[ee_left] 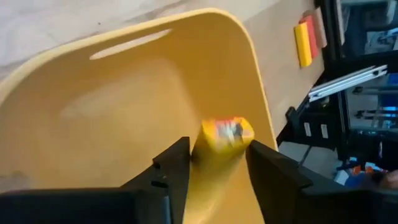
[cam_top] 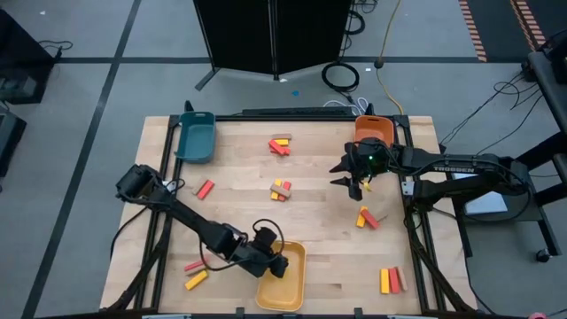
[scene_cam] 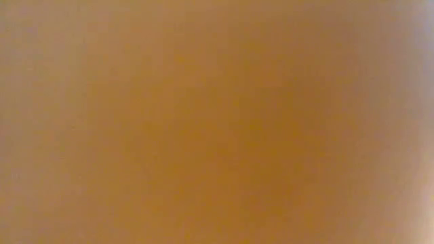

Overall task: Sort blocks
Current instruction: Put the yellow block into the yellow bin

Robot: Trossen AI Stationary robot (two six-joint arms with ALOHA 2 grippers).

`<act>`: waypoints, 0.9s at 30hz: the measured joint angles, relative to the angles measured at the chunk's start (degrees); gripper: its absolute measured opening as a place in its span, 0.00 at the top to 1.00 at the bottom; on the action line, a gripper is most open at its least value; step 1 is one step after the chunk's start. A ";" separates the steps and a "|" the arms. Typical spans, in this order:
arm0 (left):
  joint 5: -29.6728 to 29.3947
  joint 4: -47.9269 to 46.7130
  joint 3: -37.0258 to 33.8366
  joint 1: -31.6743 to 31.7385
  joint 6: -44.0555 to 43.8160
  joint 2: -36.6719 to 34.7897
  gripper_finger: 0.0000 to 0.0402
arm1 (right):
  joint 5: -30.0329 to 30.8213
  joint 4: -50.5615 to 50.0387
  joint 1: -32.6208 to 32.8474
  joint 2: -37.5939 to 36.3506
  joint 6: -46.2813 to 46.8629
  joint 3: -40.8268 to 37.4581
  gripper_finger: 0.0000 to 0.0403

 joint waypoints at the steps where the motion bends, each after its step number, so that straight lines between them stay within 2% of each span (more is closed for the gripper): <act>1: 0.23 -0.35 0.00 0.19 -0.01 0.00 0.58 | 0.00 -0.17 0.00 0.00 0.00 0.00 0.62; 7: 2.91 -0.13 0.00 1.49 1.52 -0.16 0.49 | 0.00 -0.43 0.00 0.00 -0.02 0.00 0.62; 16: 6.25 -0.47 -0.02 1.82 5.98 -1.84 0.51 | 0.00 -0.26 0.00 0.00 0.05 0.00 0.62; 23: 5.60 -9.55 0.00 1.80 14.70 -8.62 0.53 | 0.00 2.27 0.00 0.00 0.35 0.00 0.62; 27: 6.13 -17.25 -0.02 1.06 14.04 -11.56 0.54 | 0.01 4.46 0.00 0.00 -0.01 0.00 0.62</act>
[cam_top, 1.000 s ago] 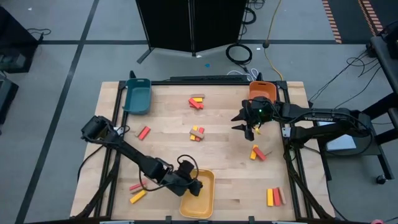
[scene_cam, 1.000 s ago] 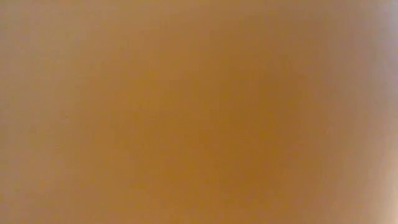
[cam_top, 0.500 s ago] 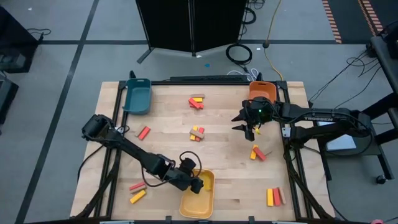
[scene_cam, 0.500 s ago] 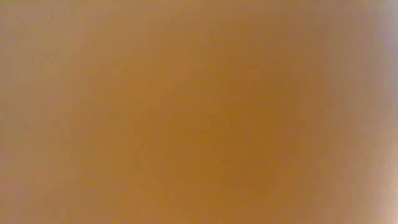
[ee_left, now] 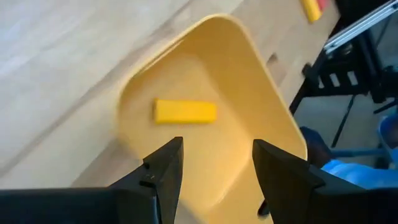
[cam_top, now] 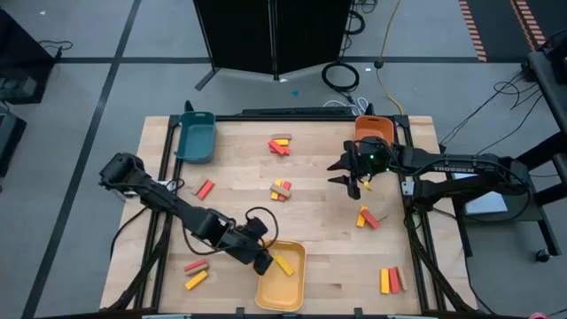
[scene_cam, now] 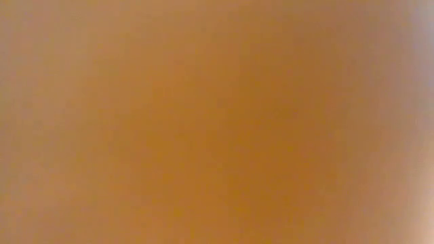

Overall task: Sort blocks
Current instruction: Put the yellow block into the yellow bin

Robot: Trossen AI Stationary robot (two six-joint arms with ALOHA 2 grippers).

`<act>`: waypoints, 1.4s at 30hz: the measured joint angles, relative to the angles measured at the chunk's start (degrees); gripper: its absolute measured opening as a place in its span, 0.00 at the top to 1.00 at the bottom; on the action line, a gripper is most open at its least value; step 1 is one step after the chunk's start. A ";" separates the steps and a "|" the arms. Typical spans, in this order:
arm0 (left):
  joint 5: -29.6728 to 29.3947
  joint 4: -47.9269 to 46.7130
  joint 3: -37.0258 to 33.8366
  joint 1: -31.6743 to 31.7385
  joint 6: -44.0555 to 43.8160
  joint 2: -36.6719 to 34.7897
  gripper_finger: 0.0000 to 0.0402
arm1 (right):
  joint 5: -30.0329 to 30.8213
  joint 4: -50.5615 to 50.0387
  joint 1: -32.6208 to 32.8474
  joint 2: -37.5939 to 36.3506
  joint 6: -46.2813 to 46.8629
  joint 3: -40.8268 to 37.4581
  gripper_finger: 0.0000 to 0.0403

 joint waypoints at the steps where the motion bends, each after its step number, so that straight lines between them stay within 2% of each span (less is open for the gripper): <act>1: 0.99 -1.47 0.00 -0.16 -0.98 -0.52 0.54 | 0.01 0.66 0.00 0.00 -0.02 0.00 0.62; 5: 6.17 -7.31 0.00 -1.95 -5.81 -1.18 0.54 | 0.00 2.00 0.00 0.00 -0.06 0.00 0.62; 10: 15.71 -14.11 0.00 -4.73 -12.61 -1.16 0.54 | 0.03 3.63 0.00 0.00 -0.21 0.00 0.62; 13: 16.24 -16.76 0.00 -4.74 -11.33 -1.16 0.54 | 0.03 5.38 0.00 0.00 -0.73 0.02 0.62; 17: 13.33 -16.67 0.00 -1.16 -0.11 -1.29 0.54 | 0.07 4.89 0.00 0.00 -0.83 0.01 0.62; 21: 12.63 -14.80 0.00 5.20 16.72 -1.30 0.54 | 0.07 0.04 0.00 0.00 3.02 0.10 0.62; 26: 9.25 -11.79 0.00 12.96 41.79 -1.33 0.54 | 1.79 -16.70 0.00 0.02 5.46 4.71 0.62; 29: 7.04 -11.23 -0.02 17.56 52.81 -2.12 0.54 | 4.65 -24.65 -0.01 0.02 6.98 8.06 0.62; 33: 5.94 -10.26 -0.02 23.47 65.04 -3.99 0.54 | 4.26 -32.69 0.07 0.02 9.51 11.28 0.62; 36: 6.20 -6.91 -0.02 27.38 73.13 -5.16 0.54 | 3.09 -37.77 0.32 0.02 16.68 11.93 0.62; 39: 8.78 -4.33 -0.01 30.84 81.04 -5.44 0.54 | 2.86 -40.88 1.40 0.04 29.76 11.93 0.62; 42: 11.83 -3.11 -0.02 34.49 88.76 -5.36 0.54 | 3.00 -43.70 5.21 0.02 40.63 11.93 0.62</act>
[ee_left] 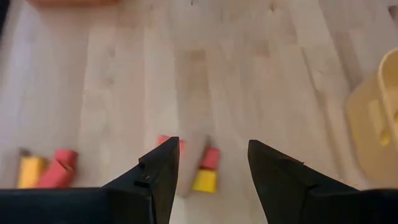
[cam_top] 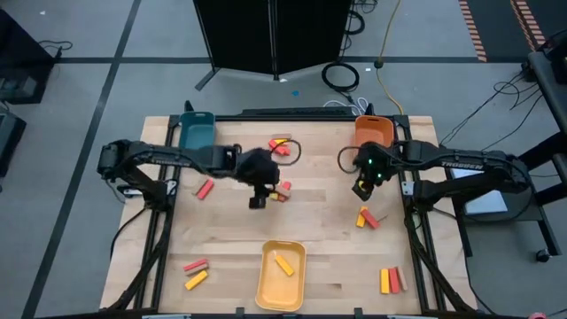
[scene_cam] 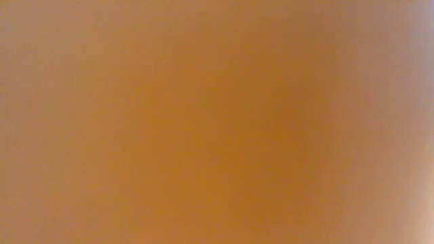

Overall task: Sort blocks
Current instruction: Put the yellow block into the yellow bin

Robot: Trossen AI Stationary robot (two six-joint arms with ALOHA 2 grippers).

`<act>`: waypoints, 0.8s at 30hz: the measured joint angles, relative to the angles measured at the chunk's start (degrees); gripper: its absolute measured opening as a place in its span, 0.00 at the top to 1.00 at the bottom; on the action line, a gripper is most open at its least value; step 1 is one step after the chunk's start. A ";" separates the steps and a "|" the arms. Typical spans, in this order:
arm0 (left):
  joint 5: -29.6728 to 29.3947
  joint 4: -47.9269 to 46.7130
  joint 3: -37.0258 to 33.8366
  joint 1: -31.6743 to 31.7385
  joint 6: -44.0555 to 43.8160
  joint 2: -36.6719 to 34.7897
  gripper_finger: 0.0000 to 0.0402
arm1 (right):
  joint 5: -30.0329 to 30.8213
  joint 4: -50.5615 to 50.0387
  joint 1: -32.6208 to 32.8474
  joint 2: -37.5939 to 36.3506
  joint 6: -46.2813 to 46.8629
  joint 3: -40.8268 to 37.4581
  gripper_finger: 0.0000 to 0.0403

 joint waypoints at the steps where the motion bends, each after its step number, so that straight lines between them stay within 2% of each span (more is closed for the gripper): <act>1: 1.02 0.76 0.00 1.35 2.57 0.00 0.54 | 0.03 -0.21 1.55 0.02 2.41 0.00 0.62; 5: 9.50 2.23 -0.11 8.08 9.04 -0.74 0.54 | 2.36 0.00 7.94 0.47 14.92 0.00 0.63; 10: 21.46 8.02 -2.03 16.53 10.64 -3.28 0.54 | 3.27 0.12 15.64 3.04 31.04 0.00 0.67; 15: 23.12 13.87 -2.05 19.13 8.30 -3.43 0.54 | 4.17 2.46 20.64 7.44 44.89 0.00 0.70; 20: 23.16 14.06 -2.05 18.96 12.77 -3.37 0.54 | 3.14 6.69 24.84 11.42 55.12 0.00 0.72; 24: 23.12 14.04 -2.05 19.00 13.99 -3.37 0.54 | 4.00 4.46 27.42 15.17 60.87 0.00 0.72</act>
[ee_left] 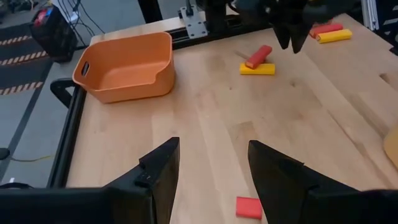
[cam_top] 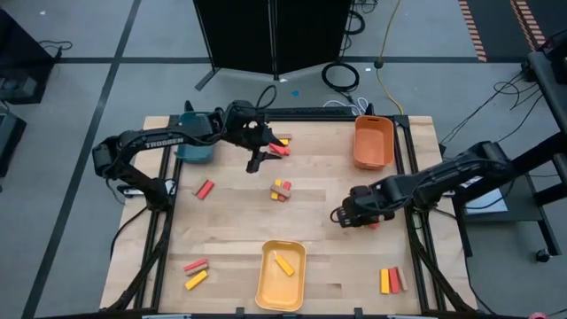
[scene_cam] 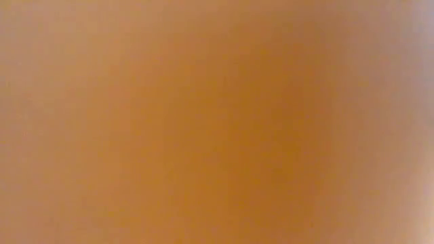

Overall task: Sort blocks
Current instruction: Put the yellow block into the yellow bin

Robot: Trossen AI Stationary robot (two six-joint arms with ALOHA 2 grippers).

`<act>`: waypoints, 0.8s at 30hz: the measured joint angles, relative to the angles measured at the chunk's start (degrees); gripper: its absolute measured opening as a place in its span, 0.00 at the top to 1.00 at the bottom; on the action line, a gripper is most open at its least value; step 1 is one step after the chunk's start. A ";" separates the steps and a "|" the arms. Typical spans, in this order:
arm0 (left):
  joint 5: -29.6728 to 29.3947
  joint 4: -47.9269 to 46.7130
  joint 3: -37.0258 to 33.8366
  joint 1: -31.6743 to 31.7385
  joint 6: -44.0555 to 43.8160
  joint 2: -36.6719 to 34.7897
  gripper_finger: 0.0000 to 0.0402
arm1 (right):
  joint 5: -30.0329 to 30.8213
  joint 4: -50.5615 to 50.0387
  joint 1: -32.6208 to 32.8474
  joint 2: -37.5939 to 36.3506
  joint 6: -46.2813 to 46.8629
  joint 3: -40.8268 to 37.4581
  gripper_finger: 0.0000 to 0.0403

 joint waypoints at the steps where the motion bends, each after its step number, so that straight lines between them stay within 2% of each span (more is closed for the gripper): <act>1: 0.00 -0.02 0.00 -0.02 0.26 0.00 0.54 | 0.60 -0.72 0.66 0.97 1.42 -0.01 0.72; 12: -0.04 1.79 0.02 -0.26 3.37 0.00 0.54 | 4.88 -1.47 1.92 7.75 5.51 -0.02 0.72; 24: 1.02 1.31 0.07 -0.24 3.33 0.00 0.54 | 4.95 -1.80 2.22 12.46 8.50 -0.06 0.72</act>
